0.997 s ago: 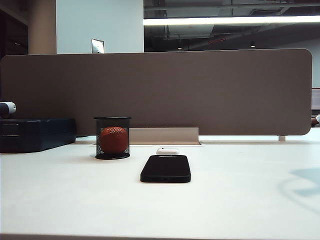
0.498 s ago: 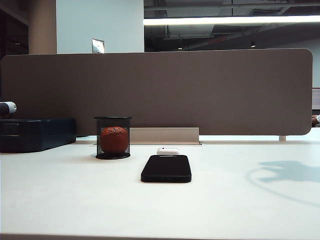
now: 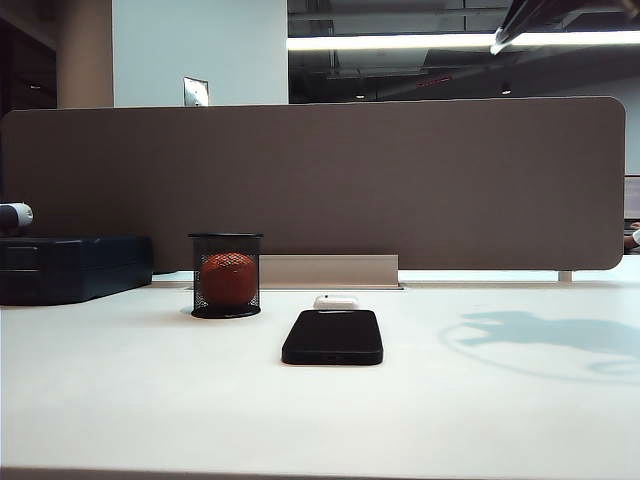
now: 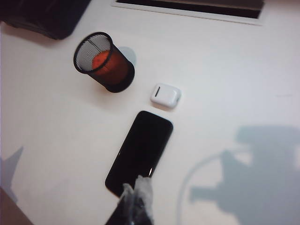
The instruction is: Find the wireless headphone case on the desktop and place it on the left side of the phone.
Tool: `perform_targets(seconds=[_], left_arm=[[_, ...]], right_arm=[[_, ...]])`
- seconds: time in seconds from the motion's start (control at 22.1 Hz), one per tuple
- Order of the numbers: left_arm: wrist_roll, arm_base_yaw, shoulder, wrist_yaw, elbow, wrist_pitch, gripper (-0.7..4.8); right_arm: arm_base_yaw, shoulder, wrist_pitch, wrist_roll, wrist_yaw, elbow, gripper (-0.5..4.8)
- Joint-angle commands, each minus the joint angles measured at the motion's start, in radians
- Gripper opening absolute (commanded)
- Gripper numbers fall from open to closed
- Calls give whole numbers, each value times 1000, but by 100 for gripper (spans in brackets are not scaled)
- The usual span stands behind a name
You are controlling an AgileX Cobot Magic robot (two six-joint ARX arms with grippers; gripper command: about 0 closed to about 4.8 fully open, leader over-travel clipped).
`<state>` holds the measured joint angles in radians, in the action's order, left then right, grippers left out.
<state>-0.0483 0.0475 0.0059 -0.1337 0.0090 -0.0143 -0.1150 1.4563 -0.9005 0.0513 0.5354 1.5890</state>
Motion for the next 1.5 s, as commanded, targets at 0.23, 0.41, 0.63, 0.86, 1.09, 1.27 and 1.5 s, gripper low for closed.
perform_targets(seconds=[0.23, 0.41, 0.63, 0.86, 1.09, 1.27, 1.5], left_arm=[[3, 1, 0, -2, 3, 16, -5], [3, 1, 1, -2, 3, 16, -5], [3, 1, 0, -2, 3, 16, -5], [3, 2, 0, -2, 3, 16, -5], [3, 2, 0, -2, 3, 15, -5], [3, 1, 0, -2, 3, 11, -5], [3, 2, 0, -2, 3, -7, -5]], right_arm=[[-19, 92, 175, -19, 77, 5, -8], [-38, 143, 245, -45, 96, 5, -8], [-56, 225, 306, -120, 96, 5, 1], [-84, 322, 307, -307, 93, 9, 73], [-105, 402, 362, -375, 92, 10, 118], [-123, 439, 434, -378, 84, 13, 225], [-158, 501, 463, -386, 79, 47, 290]])
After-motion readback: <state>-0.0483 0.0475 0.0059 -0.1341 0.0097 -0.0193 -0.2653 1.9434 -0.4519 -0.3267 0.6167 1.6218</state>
